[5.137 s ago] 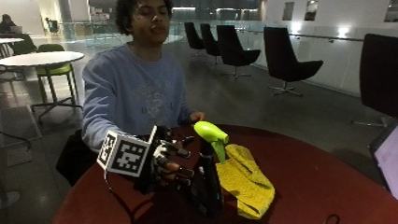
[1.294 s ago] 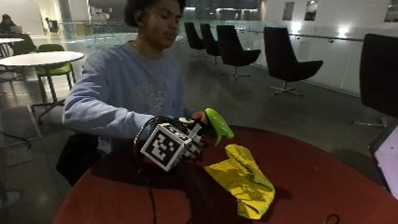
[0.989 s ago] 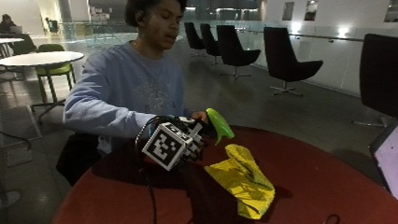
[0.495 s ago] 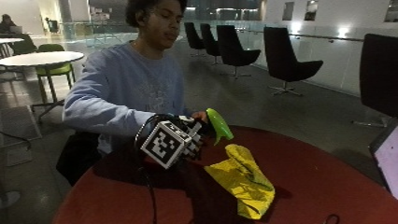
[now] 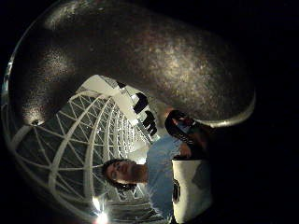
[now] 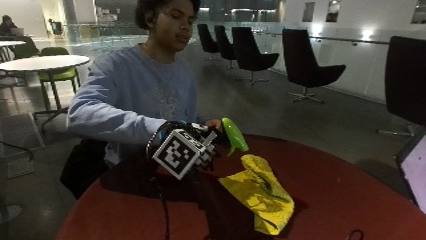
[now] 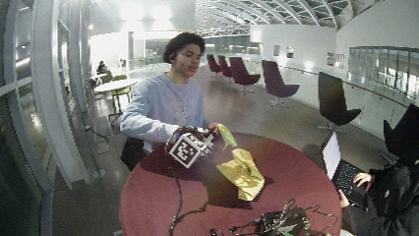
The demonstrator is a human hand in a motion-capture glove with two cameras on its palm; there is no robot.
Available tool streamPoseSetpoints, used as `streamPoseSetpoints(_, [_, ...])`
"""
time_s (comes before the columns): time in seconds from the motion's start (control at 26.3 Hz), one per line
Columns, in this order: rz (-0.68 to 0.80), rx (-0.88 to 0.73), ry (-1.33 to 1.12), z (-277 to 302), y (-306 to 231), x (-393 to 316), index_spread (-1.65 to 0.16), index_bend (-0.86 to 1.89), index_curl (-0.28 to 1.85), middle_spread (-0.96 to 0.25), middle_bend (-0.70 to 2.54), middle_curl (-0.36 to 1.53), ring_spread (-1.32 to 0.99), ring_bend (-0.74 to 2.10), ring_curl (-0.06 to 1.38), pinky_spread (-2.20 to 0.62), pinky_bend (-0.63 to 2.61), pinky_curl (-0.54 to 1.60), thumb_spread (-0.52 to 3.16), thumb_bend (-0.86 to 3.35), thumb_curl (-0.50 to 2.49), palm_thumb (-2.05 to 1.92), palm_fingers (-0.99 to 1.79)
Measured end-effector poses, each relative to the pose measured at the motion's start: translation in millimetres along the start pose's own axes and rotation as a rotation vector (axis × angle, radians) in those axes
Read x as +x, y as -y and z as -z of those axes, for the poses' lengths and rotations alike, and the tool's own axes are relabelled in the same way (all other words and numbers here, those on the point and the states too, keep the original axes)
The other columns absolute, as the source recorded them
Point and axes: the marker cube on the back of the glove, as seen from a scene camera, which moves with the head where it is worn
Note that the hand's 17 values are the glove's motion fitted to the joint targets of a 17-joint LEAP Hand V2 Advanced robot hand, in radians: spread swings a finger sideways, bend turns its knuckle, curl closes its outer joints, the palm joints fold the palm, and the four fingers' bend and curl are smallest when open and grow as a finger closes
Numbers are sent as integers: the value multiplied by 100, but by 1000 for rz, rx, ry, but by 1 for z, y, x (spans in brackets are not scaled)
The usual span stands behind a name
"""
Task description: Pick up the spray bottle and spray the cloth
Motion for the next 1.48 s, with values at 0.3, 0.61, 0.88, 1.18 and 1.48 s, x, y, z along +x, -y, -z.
streamPoseSetpoints(0.3, [4, 16, -21, -3, 0, 2, -20, 12, 35, -6, 23, 49, 4, 44, 39, 28, 20, 34, 71, -3, 67, 99, 108])
streamPoseSetpoints(0.61, [203, 67, 78, -20, -1, -28, -20, 13, 35, -6, 23, 50, 4, 44, 39, 28, 19, 34, 72, -3, 67, 98, 106])
streamPoseSetpoints(0.88, [529, 77, 310, -36, 18, -99, -20, 15, 37, -6, 24, 50, 4, 43, 39, 26, 16, 33, 72, -2, 67, 99, 102])
streamPoseSetpoints(1.18, [889, 77, 213, -160, 63, -149, -22, 17, 39, -8, 24, 51, 2, 42, 39, 25, 13, 29, 71, -2, 67, 100, 97])
streamPoseSetpoints(1.48, [899, 101, 67, -218, 119, -156, -24, 16, 41, -10, 26, 51, 0, 41, 39, 23, 14, 27, 73, -3, 66, 98, 96])
